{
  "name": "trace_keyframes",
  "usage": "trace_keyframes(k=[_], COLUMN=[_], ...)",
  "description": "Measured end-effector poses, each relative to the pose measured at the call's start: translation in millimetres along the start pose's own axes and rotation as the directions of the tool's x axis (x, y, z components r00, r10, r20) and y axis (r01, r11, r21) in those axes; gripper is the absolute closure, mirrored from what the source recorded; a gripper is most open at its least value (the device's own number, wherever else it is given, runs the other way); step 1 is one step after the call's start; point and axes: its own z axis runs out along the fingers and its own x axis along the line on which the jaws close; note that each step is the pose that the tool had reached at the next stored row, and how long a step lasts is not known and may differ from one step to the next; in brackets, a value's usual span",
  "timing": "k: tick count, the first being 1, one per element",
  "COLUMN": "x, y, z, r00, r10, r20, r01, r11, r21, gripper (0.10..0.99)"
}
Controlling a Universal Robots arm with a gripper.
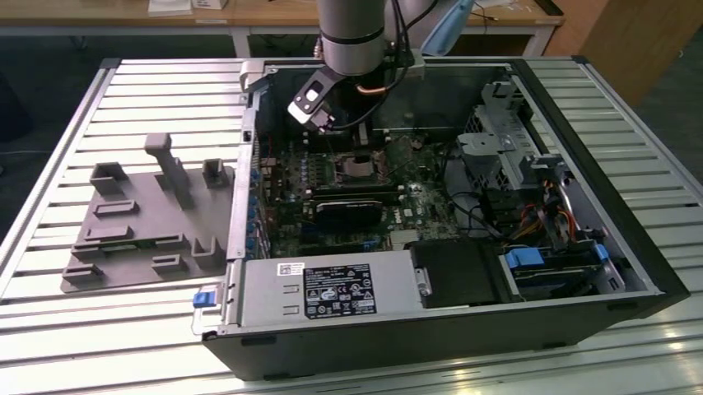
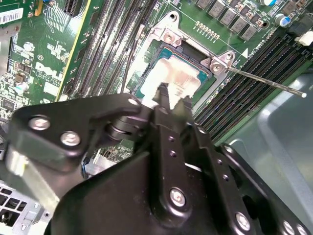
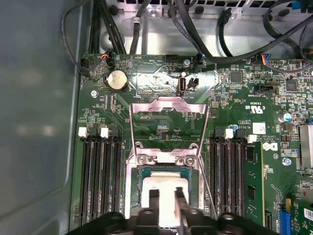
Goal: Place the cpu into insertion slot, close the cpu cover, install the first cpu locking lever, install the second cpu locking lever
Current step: 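Place the cpu into insertion slot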
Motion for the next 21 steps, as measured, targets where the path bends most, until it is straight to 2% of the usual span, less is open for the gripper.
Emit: trace_keyframes(k=[2,3,4,9,10,11,13,14,15,21], x=[0.0,0.0,0.0,0.0,0.1,0.1,0.0,0.0,0.0,0.0], y=[0.0,0.0,0.0,0.0,0.1,0.5,2.2,2.9,3.1,4.8], z=[0.0,0.0,0.0,0.0,0.1,0.2,0.5,0.7,0.6,0.9], r00=[1.0000,1.0000,1.0000,1.0000,1.0000,1.0000,1.0000,1.0000,1.0000,1.0000], r10=[0.000,0.000,0.000,0.000,0.000,0.000,0.000,0.001,0.001,0.001], r20=[0.0000,0.0000,0.0000,0.0002,0.0001,0.0003,0.0004,0.0004,0.0006,0.0004], r01=[0.000,0.000,0.000,0.000,0.000,0.000,0.000,-0.001,-0.001,-0.001], r11=[1.0000,1.0000,1.0000,1.0000,1.0000,0.9999,0.9987,0.9979,0.9976,0.9975], r21=[0.000,0.000,0.000,0.000,0.005,0.016,0.052,0.064,0.069,0.071], gripper=[0.910,0.910,0.969,0.980,0.980,0.980,0.980,0.980,0.980,0.980])
